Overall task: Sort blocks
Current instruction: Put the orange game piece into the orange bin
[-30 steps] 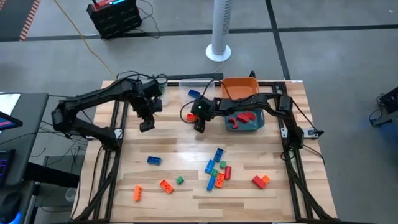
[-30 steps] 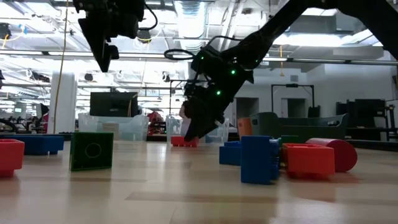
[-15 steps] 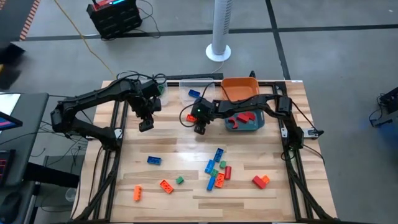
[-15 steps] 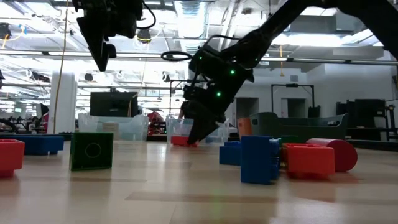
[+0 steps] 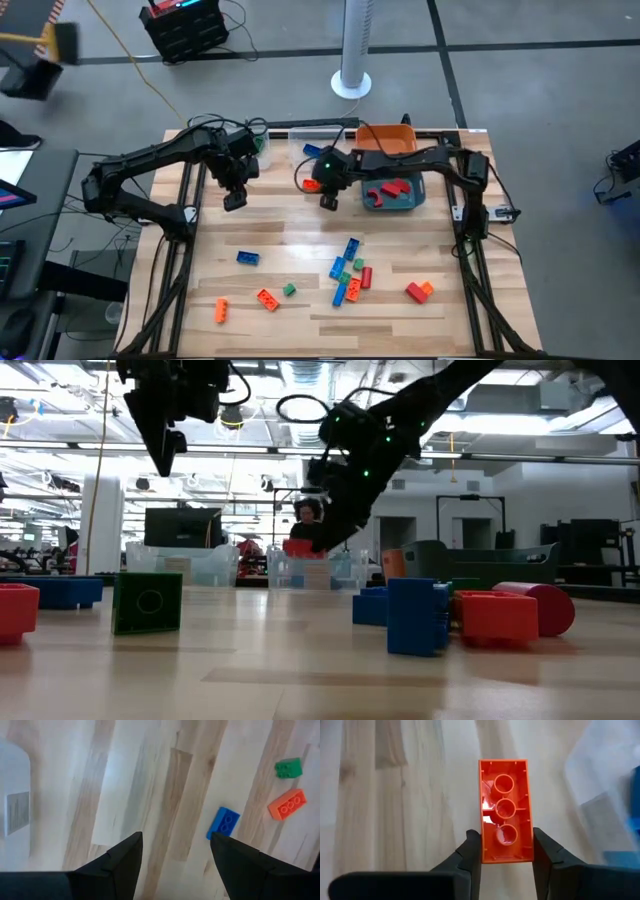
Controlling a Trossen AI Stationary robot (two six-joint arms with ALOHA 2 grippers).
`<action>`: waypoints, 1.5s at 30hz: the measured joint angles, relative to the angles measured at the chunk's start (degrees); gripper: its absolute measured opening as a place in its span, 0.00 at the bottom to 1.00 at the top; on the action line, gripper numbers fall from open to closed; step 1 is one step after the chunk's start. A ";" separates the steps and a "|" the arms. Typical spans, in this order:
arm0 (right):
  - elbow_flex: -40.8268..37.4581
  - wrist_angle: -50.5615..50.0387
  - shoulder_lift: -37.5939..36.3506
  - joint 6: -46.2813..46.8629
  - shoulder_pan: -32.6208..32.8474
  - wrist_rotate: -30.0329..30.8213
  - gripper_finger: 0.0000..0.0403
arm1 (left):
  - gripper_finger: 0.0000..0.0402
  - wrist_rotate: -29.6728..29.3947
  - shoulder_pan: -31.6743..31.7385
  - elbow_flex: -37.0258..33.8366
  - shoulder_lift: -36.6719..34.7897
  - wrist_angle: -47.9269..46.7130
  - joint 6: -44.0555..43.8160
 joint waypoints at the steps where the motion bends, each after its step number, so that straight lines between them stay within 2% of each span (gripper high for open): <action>1: 0.00 0.00 -0.63 -0.32 -0.24 -0.17 0.29 | 0.57 -0.87 0.00 0.00 0.00 -0.14 -0.02; 6: 0.00 0.45 -4.08 -0.16 -1.23 -7.15 0.29 | 0.57 -1.68 -0.16 0.00 0.01 2.66 1.16; 8: 0.02 -1.24 -5.15 1.17 -1.23 -8.16 0.29 | 0.57 -1.71 -0.98 0.00 0.02 5.48 2.49; 12: 0.02 -12.75 -8.33 3.47 -3.38 -0.88 0.29 | 0.57 -1.61 -2.06 0.00 0.02 11.02 2.64; 19: 0.11 -23.48 -16.08 6.59 -9.59 0.31 0.29 | 0.57 -1.56 -2.45 0.00 0.04 18.90 -0.60; 25: -0.13 -33.81 -16.86 10.21 -18.31 0.86 0.29 | 0.57 -1.48 -2.45 0.00 0.04 21.41 -3.65; 38: -10.40 -24.05 -16.68 15.68 -29.87 2.05 0.30 | 0.57 -0.91 -2.47 0.00 0.04 21.87 -9.02; 45: -11.45 -23.42 -16.68 15.68 -31.37 2.21 0.42 | 0.57 -0.25 -2.46 0.00 0.04 21.87 -9.70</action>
